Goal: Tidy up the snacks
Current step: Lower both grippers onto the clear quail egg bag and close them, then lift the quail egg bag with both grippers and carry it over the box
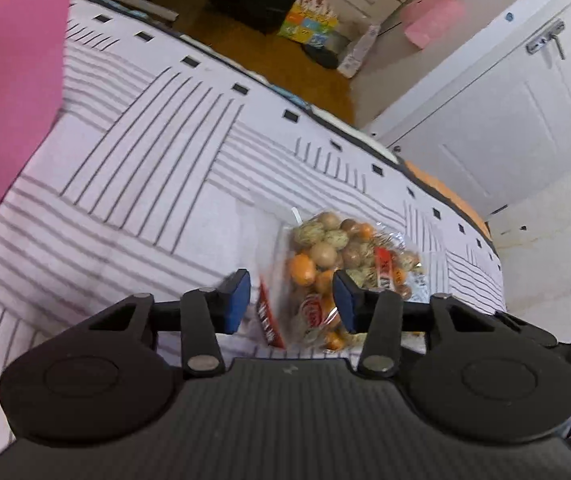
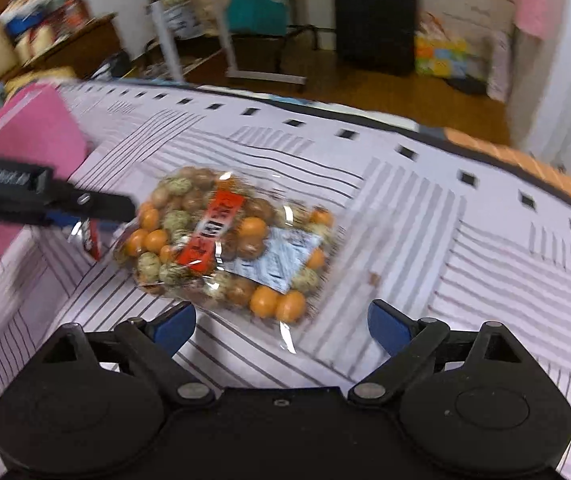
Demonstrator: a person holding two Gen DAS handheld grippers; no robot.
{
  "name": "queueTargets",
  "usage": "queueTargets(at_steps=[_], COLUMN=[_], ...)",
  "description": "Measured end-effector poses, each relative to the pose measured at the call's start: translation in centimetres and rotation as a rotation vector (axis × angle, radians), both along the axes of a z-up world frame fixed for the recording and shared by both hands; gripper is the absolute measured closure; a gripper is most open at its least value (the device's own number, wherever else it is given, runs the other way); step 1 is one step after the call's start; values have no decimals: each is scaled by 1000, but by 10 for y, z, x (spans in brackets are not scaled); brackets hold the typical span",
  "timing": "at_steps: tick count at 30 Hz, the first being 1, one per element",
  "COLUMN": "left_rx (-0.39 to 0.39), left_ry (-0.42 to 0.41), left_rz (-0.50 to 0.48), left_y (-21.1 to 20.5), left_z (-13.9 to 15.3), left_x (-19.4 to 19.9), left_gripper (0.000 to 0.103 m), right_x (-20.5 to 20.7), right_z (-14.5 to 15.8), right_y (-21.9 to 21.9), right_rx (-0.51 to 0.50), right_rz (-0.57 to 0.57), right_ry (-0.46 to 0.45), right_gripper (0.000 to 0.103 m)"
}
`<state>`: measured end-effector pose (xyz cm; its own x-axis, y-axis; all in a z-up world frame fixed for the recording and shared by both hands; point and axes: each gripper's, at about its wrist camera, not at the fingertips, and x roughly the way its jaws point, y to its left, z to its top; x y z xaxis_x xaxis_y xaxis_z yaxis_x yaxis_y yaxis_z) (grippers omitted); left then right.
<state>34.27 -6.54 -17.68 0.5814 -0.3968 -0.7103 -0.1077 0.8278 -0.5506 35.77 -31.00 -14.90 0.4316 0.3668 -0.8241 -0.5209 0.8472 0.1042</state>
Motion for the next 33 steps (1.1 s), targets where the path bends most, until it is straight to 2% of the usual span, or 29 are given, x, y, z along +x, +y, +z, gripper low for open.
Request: queueTargets(at_steps=[4,6,10,17,26,28,33], left_rx=[12,22,-17,98,136,140,223], left_ry=[-11,-10,38,0,-37,-39,-54], left_rz=[-18,-53,-87,-129,-190,-200,-269], left_y=[-5,-8,-8,-25,-29,-31,-39], left_z=[-1,-2,-7,1,3,6,23], left_x=[8,11,19,19,18,17,-2], left_gripper=[68,69,74,75,74,74,74], right_x=[2,2,-9,-18,-23,-28,-55], right_z=[-5,-9,-13,-8,-12,-11,-7], right_y=[14,17,27,41,41,45,48], right_rx=[-30,-39,-51,-82,-68,-74,-47], right_rz=[48,58,43,30,-30,-56,-125], right_ry=[-32,-54,-111,-134,-148,-161,-154], right_gripper=[0,0,0,1,2,6,8])
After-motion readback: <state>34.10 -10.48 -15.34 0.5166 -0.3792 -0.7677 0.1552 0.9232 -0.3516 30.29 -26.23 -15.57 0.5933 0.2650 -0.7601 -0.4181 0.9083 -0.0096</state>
